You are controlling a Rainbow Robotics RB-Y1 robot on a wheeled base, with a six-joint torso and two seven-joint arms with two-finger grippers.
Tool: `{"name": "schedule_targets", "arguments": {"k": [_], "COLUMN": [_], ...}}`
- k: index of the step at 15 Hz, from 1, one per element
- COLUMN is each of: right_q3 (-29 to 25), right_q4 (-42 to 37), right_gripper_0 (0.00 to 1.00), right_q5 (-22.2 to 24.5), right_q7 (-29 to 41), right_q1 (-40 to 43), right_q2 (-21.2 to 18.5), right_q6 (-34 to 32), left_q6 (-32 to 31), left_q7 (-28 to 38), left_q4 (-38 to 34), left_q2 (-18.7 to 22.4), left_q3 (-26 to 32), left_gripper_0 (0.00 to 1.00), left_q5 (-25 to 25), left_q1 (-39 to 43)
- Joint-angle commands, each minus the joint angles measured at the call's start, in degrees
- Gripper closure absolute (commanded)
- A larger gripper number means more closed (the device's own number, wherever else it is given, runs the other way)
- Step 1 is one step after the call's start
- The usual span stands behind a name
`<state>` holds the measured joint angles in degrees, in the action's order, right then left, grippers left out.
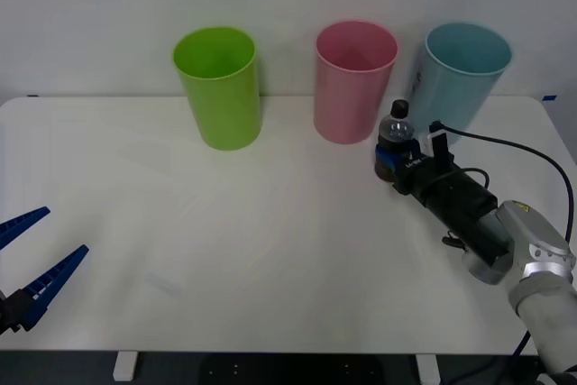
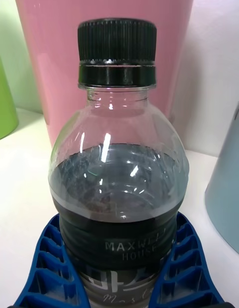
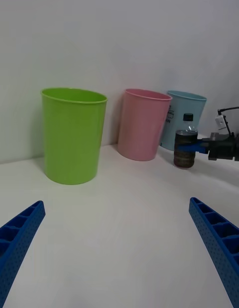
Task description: Grasp the object on the table and drop it into the matching bin: aluminum can to the light blue bin, PET bottle to the pink bin.
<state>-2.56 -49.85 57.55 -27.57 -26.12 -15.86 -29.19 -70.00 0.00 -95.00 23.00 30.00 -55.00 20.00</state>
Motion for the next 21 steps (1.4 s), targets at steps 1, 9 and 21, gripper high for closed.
{"name": "schedule_targets", "arguments": {"k": [1,9,21], "right_q3": [0.19,3.18,-1.92], "right_q4": [-7.72,-31.36,-53.69], "right_gripper_0": [1.0,1.0,1.0], "right_q5": [0.02,0.02,0.02], "right_q7": [1.38,18.17,37.68], "right_q1": [5.38,21.38,28.85], "right_q2": [-0.76,-6.64,-14.11], "right_q6": [0.63,1.59,1.42], "left_q6": [0.0,0.0,0.0], "left_q7": [0.0,0.0,0.0], "left_q4": [0.0,0.0,0.0], "left_q2": [0.0,0.0,0.0], "left_q3": [0.0,0.0,0.0], "left_gripper_0": [0.0,0.0,0.0], "left_q5": [0.0,0.0,0.0], "left_q1": [0.0,0.0,0.0]}}
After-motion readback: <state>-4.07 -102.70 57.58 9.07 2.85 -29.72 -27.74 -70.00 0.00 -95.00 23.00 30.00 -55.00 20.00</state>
